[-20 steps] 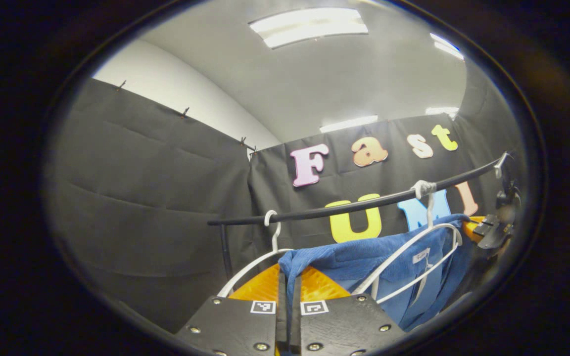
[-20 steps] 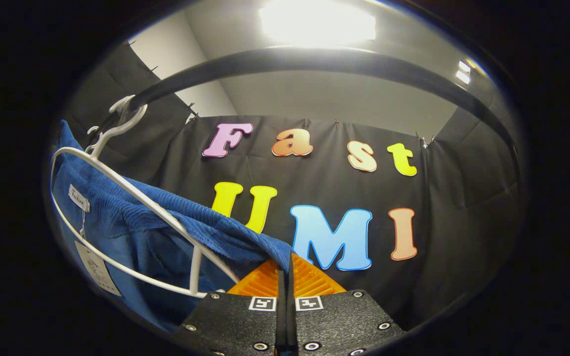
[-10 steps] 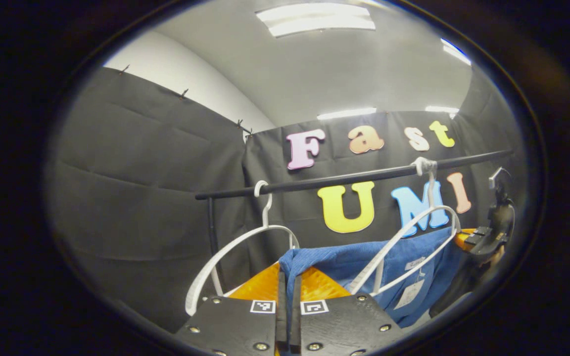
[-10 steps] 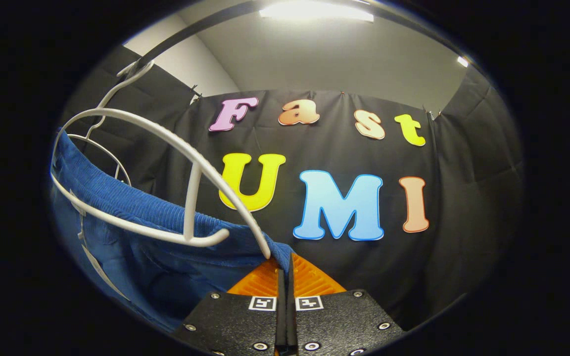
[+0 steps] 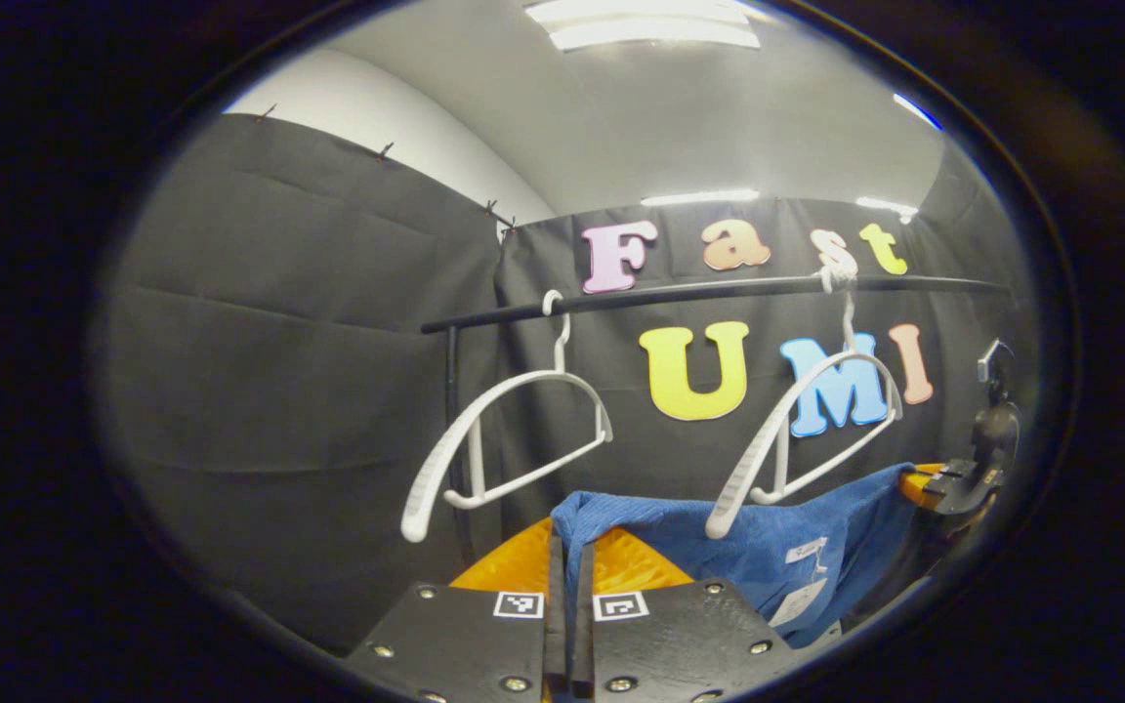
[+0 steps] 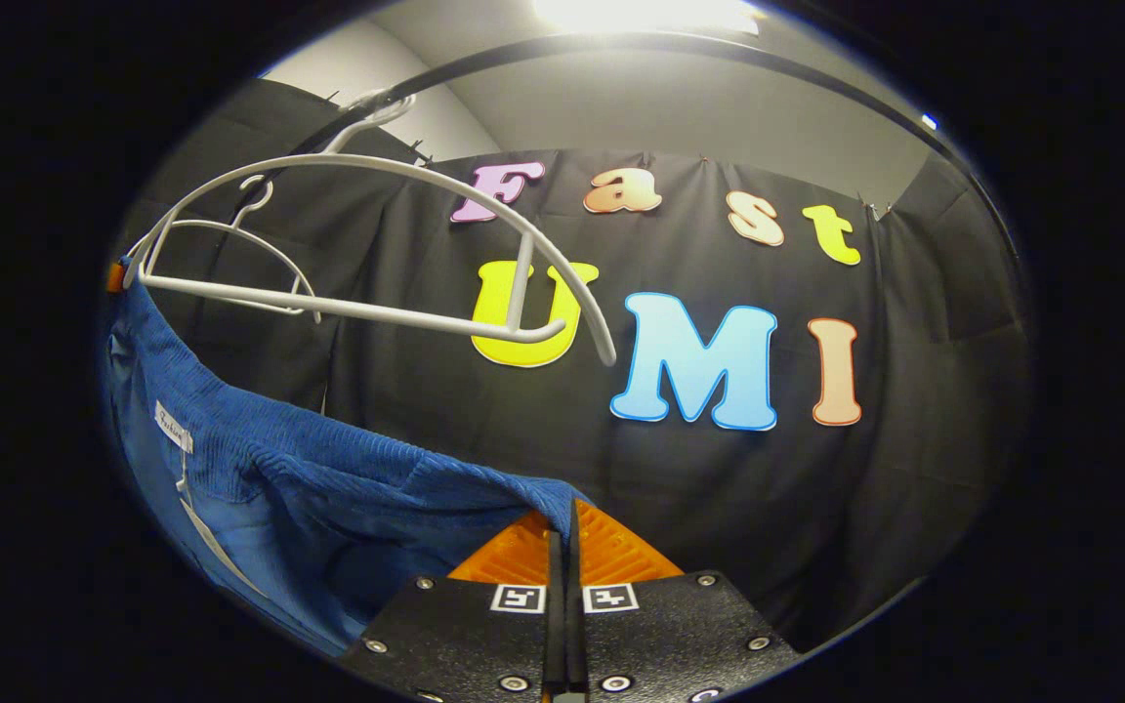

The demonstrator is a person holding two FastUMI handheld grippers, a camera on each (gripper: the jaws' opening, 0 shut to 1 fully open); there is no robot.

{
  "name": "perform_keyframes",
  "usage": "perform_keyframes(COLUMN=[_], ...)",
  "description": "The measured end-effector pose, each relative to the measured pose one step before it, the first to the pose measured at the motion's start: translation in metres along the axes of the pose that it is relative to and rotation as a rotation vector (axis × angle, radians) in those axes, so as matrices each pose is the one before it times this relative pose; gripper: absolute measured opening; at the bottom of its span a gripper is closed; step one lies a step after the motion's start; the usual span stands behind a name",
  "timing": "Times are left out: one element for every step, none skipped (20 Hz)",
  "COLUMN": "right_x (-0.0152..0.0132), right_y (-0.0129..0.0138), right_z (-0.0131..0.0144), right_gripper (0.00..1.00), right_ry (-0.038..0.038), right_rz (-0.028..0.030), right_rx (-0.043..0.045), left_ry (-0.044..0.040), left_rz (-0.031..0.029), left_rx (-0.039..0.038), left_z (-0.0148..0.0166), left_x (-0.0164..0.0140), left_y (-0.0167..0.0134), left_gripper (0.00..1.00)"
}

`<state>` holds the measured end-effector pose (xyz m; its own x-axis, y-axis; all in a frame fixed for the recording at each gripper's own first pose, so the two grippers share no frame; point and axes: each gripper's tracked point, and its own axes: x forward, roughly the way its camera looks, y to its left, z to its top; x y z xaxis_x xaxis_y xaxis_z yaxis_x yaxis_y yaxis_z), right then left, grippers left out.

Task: Grasp the clothes on the hanger with both hands and then place them into the laundry hamper below.

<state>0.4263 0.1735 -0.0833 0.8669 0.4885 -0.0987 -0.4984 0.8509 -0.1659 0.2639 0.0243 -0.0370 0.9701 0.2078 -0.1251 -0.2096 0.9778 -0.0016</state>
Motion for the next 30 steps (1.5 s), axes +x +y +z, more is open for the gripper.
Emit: perform_keyframes(right_x=[-0.0072,-0.00991,-0.00966,-0.00788,-0.01084,-0.01165,-0.01177,-0.01356,-0.00871,-0.01176,-0.009,-0.01202,-0.01241,-0.01018,-0.01066,-0.01017,-0.00859,-0.00824,-0.00902,-0.00725,-0.00772,-0.00827,-0.00911,-0.00887,-0.00891,-0.00743,-0.00989,-0.00844,-0.00766,-0.00609], right_y=[0.00326,0.00271,0.00197,0.00098,0.00084,0.003,0.00353,0.00411,0.0022,0.00293,0.0015,0.00396,0.00467,0.00176,0.00292,0.00568,0.00416,0.0039,0.00394,0.0035,0.00614,0.00571,0.00588,0.00486,0.00638,0.00553,0.00605,0.00585,0.00566,0.00525], right_z=[-0.00044,-0.00249,0.00008,0.00104,0.00281,0.00398,0.00446,0.00527,0.00636,0.00645,0.00608,0.00812,0.0078,0.00713,0.00728,0.00897,0.00764,0.00737,0.00618,0.00462,0.00388,0.00212,0.0019,0.00091,0.00111,0.00015,-0.0008,-0.00264,-0.00479,-0.00752], right_gripper=[0.0,0.0,0.0,0.0,0.0,0.0,0.0,0.0,0.0,0.0,0.0,0.0,0.0,0.0,0.0,0.0,0.0,0.0,0.0,0.0,0.0,0.0,0.0,0.0,0.0,0.0,0.0,0.0,0.0,0.0], right_ry=[0.00178,0.00378,-0.00094,-0.0008,-0.00381,-0.00653,-0.00663,-0.00974,-0.00808,-0.00888,-0.0068,-0.00813,-0.00748,-0.00842,-0.00724,-0.00976,-0.00936,-0.00959,-0.00535,-0.00454,-0.00421,-0.00108,0.0023,0.00156,-0.00064,0.00037,0.00156,0.00105,0.00205,0.01195], right_rz=[0.00861,0.00464,0.00001,-0.00157,-0.00515,-0.00132,0.00139,0.0013,-0.00021,-0.00123,-0.00286,-0.00021,-0.0045,-0.00713,-0.00557,-0.00069,-0.0008,-0.00446,-0.00441,-0.00289,-0.0012,-0.00328,-0.00305,-0.0039,-0.00321,-0.00625,-0.00378,-0.00354,-0.00196,-0.00227], right_rx=[0.01273,0.01242,0.01509,0.00944,0.01088,0.01599,0.01443,0.01448,0.01255,0.01531,0.01337,0.01546,0.01165,0.00563,0.0055,0.01207,0.01104,0.00716,0.00402,0.00465,0.00534,0.00337,0.00253,0.00525,0.00681,0.00692,0.00392,-0.00148,-0.0066,-0.00761], left_ry=[0.00218,0.00209,0.00111,0.00081,0.00105,-0.00075,-0.00256,-0.0031,-0.00422,-0.00387,-0.00507,-0.00901,-0.01095,-0.01204,-0.00976,-0.00896,-0.00747,-0.00697,-0.00811,-0.00554,0.00108,0.00395,0.00128,-0.00004,-0.00411,-0.00196,-0.00073,0.00257,0.00139,0.0051], left_rz=[0.0011,-0.00449,-0.00437,-0.00583,-0.00554,-0.00776,-0.00939,-0.0074,-0.01258,-0.01557,-0.01707,-0.01621,-0.01871,-0.02163,-0.01905,-0.02164,-0.01777,-0.02038,-0.02142,-0.02884,-0.03003,-0.03383,-0.0307,-0.0242,-0.02497,-0.02416,-0.02689,-0.02576,-0.02523,-0.02186], left_rx=[-0.0069,-0.00617,-0.00553,-0.0015,0.0017,0.00364,0.00447,0.00158,-0.00326,-0.00338,-0.00126,0.00168,0.00146,-0.00264,-0.00646,-0.01206,-0.01089,-0.011,-0.01097,-0.00708,-0.0045,-0.00745,-0.00511,-0.00357,-0.00678,-0.01009,-0.01211,-0.01082,-0.01204,-0.0111], left_z=[-0.00427,-0.00193,-0.00208,-0.00048,-0.00185,-0.00095,-0.00082,0.00223,0.00475,0.00387,0.00257,0.00435,0.00521,0.00631,0.00477,0.00518,0.00261,0.00391,0.00362,0.00298,0.0001,0.00056,-0.00086,-0.00117,0.0006,-0.00167,-0.00268,-0.00393,-0.00538,-0.00639], left_x=[-0.0034,-0.00426,-0.00522,-0.00521,-0.0061,-0.00575,-0.00831,-0.00914,-0.01335,-0.01005,-0.00845,-0.00771,-0.00747,-0.00747,-0.00746,-0.00552,-0.00383,-0.00283,-0.00391,-0.00268,-0.00048,-0.00034,-0.00239,-0.00187,-0.00396,-0.00213,-0.00352,-0.00249,-0.00303,-0.00375], left_y=[0.00049,-0.00051,-0.00043,-0.0015,-0.00062,0.00056,0.001,-0.0005,-0.00919,-0.00147,-0.00154,-0.00166,-0.00206,-0.00332,-0.00399,-0.00462,-0.00281,-0.00425,-0.00662,-0.00752,-0.00679,-0.0063,-0.00758,-0.00596,-0.00702,-0.00662,-0.00754,-0.00835,-0.00869,-0.00731], left_gripper=[0.03,0.03,0.03,0.03,0.03,0.03,0.03,0.03,0.03,0.03,0.03,0.04,0.07,0.03,0.03,0.04,0.04,0.04,0.04,0.04,0.04,0.0,0.03,0.03,0.03,0.03,0.03,0.03,0.03,0.03])
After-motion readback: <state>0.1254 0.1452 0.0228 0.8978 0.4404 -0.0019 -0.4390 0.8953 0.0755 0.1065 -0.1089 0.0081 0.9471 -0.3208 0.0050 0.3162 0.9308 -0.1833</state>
